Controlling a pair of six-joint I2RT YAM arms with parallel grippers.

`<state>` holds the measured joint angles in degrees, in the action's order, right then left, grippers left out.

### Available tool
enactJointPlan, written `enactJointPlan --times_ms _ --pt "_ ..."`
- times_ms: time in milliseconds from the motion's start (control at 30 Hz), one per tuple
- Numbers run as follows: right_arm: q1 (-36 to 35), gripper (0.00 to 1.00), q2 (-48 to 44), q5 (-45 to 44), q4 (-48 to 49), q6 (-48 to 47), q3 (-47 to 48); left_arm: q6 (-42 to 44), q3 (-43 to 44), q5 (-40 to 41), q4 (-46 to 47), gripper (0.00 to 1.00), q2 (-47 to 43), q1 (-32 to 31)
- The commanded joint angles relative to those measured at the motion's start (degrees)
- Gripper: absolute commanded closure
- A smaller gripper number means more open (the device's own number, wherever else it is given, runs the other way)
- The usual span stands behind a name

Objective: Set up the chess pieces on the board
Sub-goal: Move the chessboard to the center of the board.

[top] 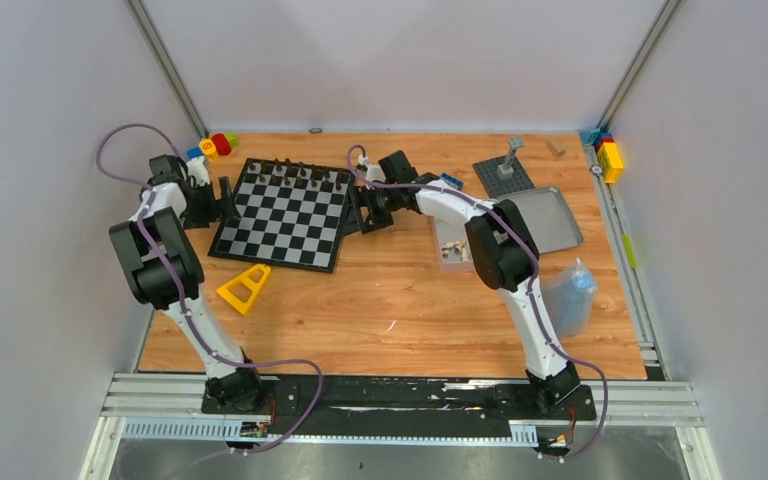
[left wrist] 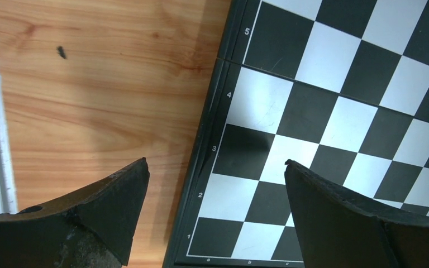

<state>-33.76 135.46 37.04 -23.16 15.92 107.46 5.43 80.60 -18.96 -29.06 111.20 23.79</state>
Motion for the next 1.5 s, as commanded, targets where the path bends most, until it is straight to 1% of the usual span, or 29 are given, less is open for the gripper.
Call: enactJointPlan --times_ms 0,167,267,533,667,833,1067,1267,1367,1467 --pt "-0.75 0.23 3.55 5.45 3.30 6.07 5.01 -0.13 1.62 -5.01 -0.83 0.03 2.20 0.63" --pt "-1.59 0.31 6.69 7.56 3.73 9.28 7.86 2.59 0.36 -9.75 -2.07 0.17 2.80 0.64" --pt "-1.88 0.38 7.51 8.72 3.71 10.13 8.47 3.60 -1.63 -11.40 -2.21 0.22 1.90 0.64" --pt "-1.88 0.50 6.67 13.53 6.26 13.20 5.11 5.66 -6.87 -16.15 -2.50 0.27 -0.96 -0.22" --pt "-1.72 0.54 3.77 12.67 6.43 12.32 1.23 7.30 -8.82 -16.74 -3.13 0.30 -2.60 -2.74" --pt "-0.80 0.56 -1.49 11.04 6.93 10.48 -5.78 7.42 -10.19 -16.62 -3.02 0.31 -3.68 -6.91" --pt "1.25 0.56 -10.75 7.32 6.41 3.68 -15.61 7.53 -12.50 -16.36 -3.40 0.32 -4.25 -14.75" --pt "3.52 0.53 -16.61 5.51 3.24 -2.57 -23.44 8.92 -14.77 -17.88 -4.93 0.32 -6.12 -21.41" --pt "4.08 0.52 -18.92 6.34 3.11 -5.44 -28.53 10.83 -16.09 -19.08 -6.23 0.33 -8.17 -24.64" --pt "4.20 0.48 -21.60 8.55 2.95 -8.80 -32.68 14.04 -18.30 -20.07 -7.31 0.33 -10.58 -25.97"
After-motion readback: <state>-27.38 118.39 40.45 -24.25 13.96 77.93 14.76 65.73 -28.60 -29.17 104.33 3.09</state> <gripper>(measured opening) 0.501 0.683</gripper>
